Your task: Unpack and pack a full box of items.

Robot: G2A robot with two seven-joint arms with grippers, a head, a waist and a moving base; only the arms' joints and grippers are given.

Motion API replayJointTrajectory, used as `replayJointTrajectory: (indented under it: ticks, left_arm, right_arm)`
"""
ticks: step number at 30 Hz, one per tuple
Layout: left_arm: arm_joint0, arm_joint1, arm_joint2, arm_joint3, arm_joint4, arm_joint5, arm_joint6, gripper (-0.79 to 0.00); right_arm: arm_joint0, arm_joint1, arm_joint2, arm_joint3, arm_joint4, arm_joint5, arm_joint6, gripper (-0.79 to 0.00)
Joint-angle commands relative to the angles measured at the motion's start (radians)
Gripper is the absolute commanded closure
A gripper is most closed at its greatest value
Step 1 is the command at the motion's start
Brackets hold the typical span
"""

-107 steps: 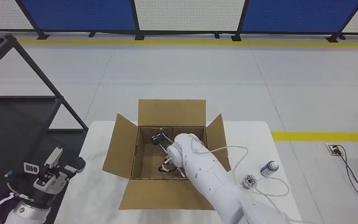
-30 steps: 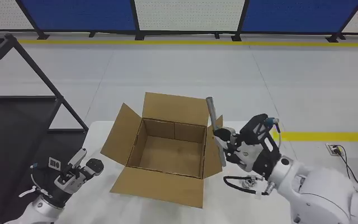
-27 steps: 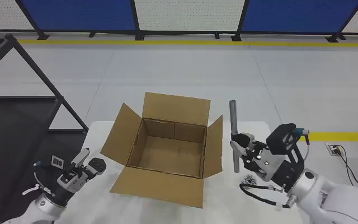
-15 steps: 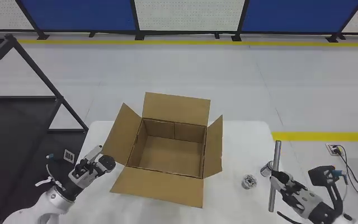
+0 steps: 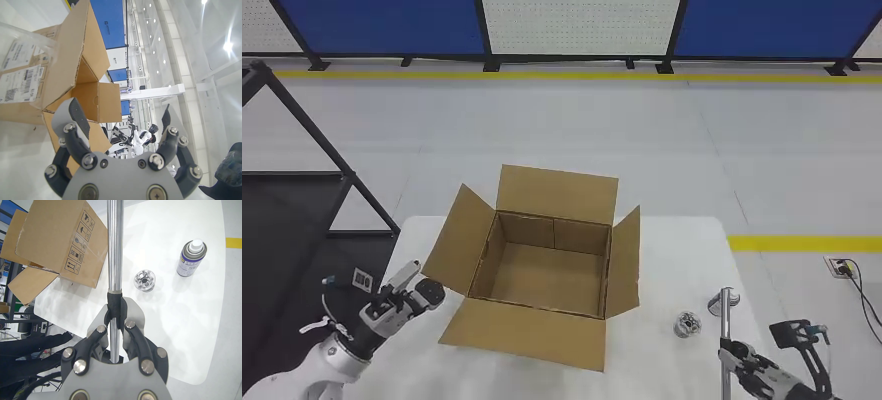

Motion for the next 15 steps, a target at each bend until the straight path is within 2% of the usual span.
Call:
replayJointTrajectory:
  ticks: [1, 7, 9, 15]
  left_arm:
    - [0.011, 0.000, -0.006, 0.000, -0.014, -0.005, 0.001, -0.785]
    - [0.028, 0.000, -0.025, 0.005, -0.047, -0.015, 0.010, -0.785]
    - [0.028, 0.001, -0.032, 0.008, -0.058, -0.011, 0.011, -0.785]
    - [0.007, 0.004, -0.022, 0.020, -0.060, 0.003, 0.006, -0.785]
  right_arm:
    - [0.000, 0.000, 0.000, 0.000, 0.000, 0.000, 0.000, 0.000]
    - [-0.002, 0.001, -0.004, 0.010, -0.006, 0.003, -0.011, 0.000]
    - [0.007, 0.007, -0.012, 0.047, -0.016, 0.005, 0.010, 0.000]
    - [0.059, 0.027, -0.004, 0.187, -0.055, 0.095, 0.087, 0.000]
